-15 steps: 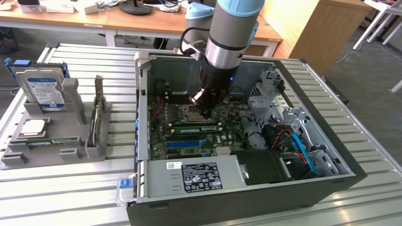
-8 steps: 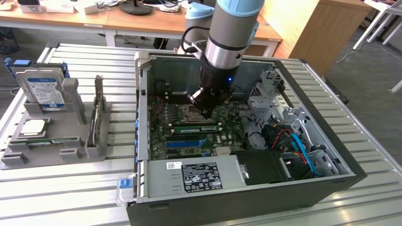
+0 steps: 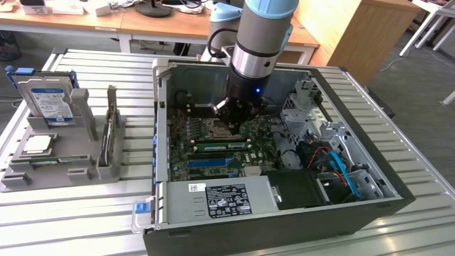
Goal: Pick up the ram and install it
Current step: 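Press down the ram until it locks into place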
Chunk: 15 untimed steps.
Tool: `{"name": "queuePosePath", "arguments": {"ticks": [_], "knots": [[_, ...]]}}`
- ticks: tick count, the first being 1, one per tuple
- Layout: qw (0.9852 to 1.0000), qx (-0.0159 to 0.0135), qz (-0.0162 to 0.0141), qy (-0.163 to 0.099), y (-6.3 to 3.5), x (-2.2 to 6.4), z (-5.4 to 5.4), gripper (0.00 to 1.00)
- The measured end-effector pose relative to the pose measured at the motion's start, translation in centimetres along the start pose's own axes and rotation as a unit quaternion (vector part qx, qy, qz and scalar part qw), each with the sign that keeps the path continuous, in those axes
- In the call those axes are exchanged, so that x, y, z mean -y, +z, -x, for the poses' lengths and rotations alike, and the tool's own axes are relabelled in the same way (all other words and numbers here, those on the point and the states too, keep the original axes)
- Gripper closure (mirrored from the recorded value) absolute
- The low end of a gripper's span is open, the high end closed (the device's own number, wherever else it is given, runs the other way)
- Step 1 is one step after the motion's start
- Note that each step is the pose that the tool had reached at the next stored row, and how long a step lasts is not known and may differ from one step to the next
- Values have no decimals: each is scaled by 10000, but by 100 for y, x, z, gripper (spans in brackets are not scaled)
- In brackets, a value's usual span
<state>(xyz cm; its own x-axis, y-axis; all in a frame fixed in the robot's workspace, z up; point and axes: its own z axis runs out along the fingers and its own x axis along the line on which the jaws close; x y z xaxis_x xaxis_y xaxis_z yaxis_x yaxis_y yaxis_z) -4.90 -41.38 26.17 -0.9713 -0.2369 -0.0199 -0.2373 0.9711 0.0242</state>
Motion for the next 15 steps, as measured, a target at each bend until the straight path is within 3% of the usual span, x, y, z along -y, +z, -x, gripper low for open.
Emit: {"name": "queuePosePath", "arguments": {"ticks": [6,13,15], "knots": [[9986,13,-11,537,1,0,0,89],[9934,28,-23,1150,3,0,0,89],[9926,29,-24,1213,3,0,0,89]]}}
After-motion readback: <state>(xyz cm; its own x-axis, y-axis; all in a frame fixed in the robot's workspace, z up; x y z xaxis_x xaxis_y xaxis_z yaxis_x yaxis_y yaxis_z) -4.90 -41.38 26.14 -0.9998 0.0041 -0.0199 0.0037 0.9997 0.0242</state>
